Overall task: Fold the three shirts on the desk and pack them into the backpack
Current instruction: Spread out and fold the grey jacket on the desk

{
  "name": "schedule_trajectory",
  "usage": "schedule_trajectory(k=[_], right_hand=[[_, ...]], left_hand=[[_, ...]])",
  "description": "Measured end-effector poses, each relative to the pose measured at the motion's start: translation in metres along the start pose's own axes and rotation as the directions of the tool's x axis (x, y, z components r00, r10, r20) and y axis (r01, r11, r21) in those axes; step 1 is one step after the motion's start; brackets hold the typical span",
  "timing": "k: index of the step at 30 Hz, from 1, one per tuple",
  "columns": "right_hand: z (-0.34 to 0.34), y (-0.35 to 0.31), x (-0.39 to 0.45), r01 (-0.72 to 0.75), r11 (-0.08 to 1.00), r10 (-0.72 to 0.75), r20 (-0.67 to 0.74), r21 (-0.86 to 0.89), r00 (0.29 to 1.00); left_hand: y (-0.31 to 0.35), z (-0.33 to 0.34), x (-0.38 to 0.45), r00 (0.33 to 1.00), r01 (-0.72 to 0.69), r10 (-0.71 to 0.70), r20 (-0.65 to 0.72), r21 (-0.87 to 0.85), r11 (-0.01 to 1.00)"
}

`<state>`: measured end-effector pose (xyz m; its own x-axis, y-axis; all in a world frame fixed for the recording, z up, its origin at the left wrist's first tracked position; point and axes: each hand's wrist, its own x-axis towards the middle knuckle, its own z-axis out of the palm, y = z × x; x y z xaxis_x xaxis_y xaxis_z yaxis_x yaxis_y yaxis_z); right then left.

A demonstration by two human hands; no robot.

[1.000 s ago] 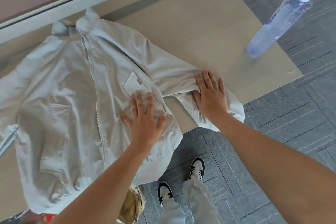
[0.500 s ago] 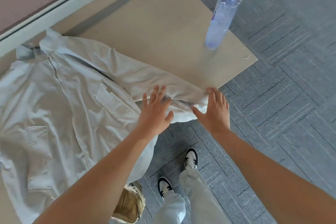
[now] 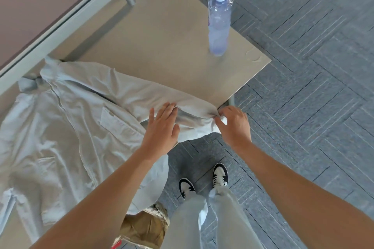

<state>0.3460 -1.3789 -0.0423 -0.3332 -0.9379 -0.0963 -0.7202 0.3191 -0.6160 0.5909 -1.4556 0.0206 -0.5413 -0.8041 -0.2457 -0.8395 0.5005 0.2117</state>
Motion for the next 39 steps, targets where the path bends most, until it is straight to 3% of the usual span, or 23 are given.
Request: schedule_trajectory(k=[6, 15, 18, 20, 24, 25, 28, 33, 35, 39], right_hand=[[-0.041, -0.027, 0.005, 0.122, 0.988, -0.136, -0.151, -0.094, 0.979], [-0.101, -0.108, 0.055, 0.14, 0.965, -0.221, -0.396, -0.224, 0.891], [-0.105, -0.122, 0.063, 0.121, 0.966, -0.21, -0.418, -0.23, 0.884], [-0.1, -0.123, 0.059, 0.113, 0.967, -0.198, -0.392, -0.228, 0.898], [-0.079, -0.119, 0.033, 0.082, 0.978, -0.143, -0.327, -0.193, 0.934], [-0.075, -0.118, 0.029, 0.075, 0.98, -0.131, -0.313, -0.183, 0.941], [-0.068, -0.118, 0.027, 0.077, 0.982, -0.122, -0.267, -0.174, 0.956], [-0.053, -0.145, 0.045, 0.118, 0.979, -0.147, -0.173, -0.166, 0.974], [-0.045, -0.163, 0.06, 0.151, 0.972, -0.166, -0.076, -0.178, 0.983], [-0.017, -0.189, 0.092, 0.237, 0.91, -0.189, 0.169, -0.341, 0.967]], left_hand=[[0.005, -0.024, -0.006, 0.993, -0.003, -0.01, -0.118, -0.113, 0.994], [-0.016, -0.099, 0.019, 0.944, -0.07, 0.01, -0.33, -0.171, 0.983], [-0.019, -0.105, 0.019, 0.936, -0.079, 0.005, -0.353, -0.196, 0.977], [-0.019, -0.094, 0.016, 0.953, -0.098, 0.03, -0.302, -0.214, 0.972], [-0.006, -0.068, 0.001, 0.986, -0.166, 0.168, -0.012, -0.242, 0.956], [-0.005, -0.062, -0.002, 0.981, -0.184, 0.191, 0.006, -0.247, 0.951], [-0.007, -0.057, -0.01, 0.982, -0.184, 0.167, -0.086, -0.272, 0.944], [-0.039, -0.064, -0.004, 0.984, -0.043, 0.004, -0.178, -0.216, 0.975], [-0.056, -0.067, -0.002, 0.979, 0.003, -0.045, -0.197, -0.206, 0.978], [-0.087, -0.068, 0.001, 0.987, 0.133, -0.144, -0.072, -0.134, 0.982]])
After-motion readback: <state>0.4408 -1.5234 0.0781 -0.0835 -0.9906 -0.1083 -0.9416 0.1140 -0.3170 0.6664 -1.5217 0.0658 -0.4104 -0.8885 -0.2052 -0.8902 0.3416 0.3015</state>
